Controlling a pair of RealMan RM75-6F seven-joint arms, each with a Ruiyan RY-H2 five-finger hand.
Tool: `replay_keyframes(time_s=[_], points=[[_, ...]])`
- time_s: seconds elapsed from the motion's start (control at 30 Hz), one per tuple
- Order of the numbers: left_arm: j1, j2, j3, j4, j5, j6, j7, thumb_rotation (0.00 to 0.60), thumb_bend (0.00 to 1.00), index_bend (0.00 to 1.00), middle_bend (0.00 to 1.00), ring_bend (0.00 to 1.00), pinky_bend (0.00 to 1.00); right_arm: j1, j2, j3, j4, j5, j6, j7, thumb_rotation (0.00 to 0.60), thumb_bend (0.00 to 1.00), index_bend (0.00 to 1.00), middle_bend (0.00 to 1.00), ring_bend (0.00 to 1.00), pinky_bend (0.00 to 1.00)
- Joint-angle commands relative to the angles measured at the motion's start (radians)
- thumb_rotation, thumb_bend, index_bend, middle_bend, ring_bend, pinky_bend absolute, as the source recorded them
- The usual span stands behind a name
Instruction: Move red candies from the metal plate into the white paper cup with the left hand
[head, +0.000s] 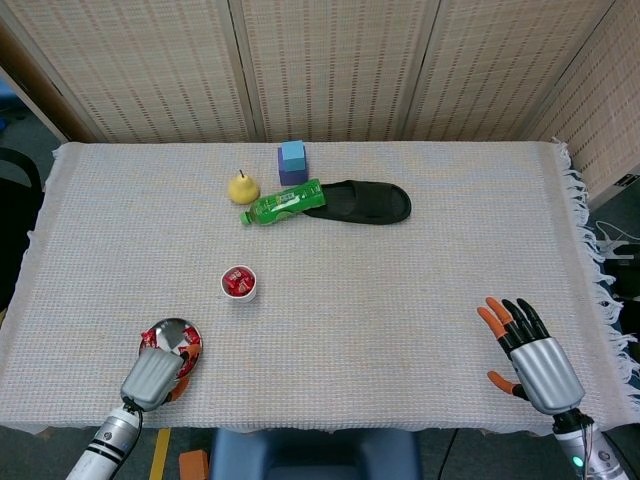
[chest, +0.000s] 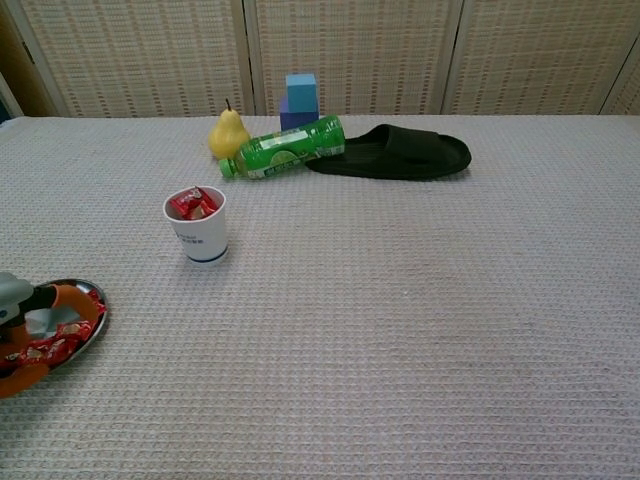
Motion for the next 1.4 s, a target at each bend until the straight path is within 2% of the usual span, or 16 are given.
replay_keyframes(time_s=[0.03,0.13,0.43,1.03,1.4], points=[[0.001,-0.015,-0.013,0.015,-0.015,-0.012,0.019,0.600,0.39,0.29,1.00,1.00,1.00,-0.001,0.002,0.000,0.000,-0.001,0.004,0.003,0.600,0.06,0.00,0.00,0.00,0.00],[0.004,-0.028,-0.033,0.044,-0.038,-0.014,0.028,0.600,0.39,0.31,1.00,1.00,1.00,-0.003,0.003,0.001,0.001,-0.002,0.008,0.005,0.600,0.06,0.00,0.00,0.00,0.00],[0.011,-0.040,-0.045,0.073,-0.045,-0.025,0.041,0.600,0.39,0.32,1.00,1.00,1.00,-0.004,0.001,0.002,0.001,-0.003,0.009,0.001,0.600,0.06,0.00,0.00,0.00,0.00],[0.024,-0.023,-0.057,0.055,-0.086,-0.045,0.094,0.600,0.39,0.30,1.00,1.00,1.00,-0.004,0.000,0.003,0.001,-0.001,0.007,0.001,0.600,0.06,0.00,0.00,0.00,0.00],[0.016,-0.018,-0.064,0.049,-0.107,-0.071,0.113,0.600,0.39,0.38,1.00,1.00,1.00,-0.005,-0.001,0.006,0.000,0.002,0.007,-0.002,0.600,0.06,0.00,0.00,0.00,0.00]])
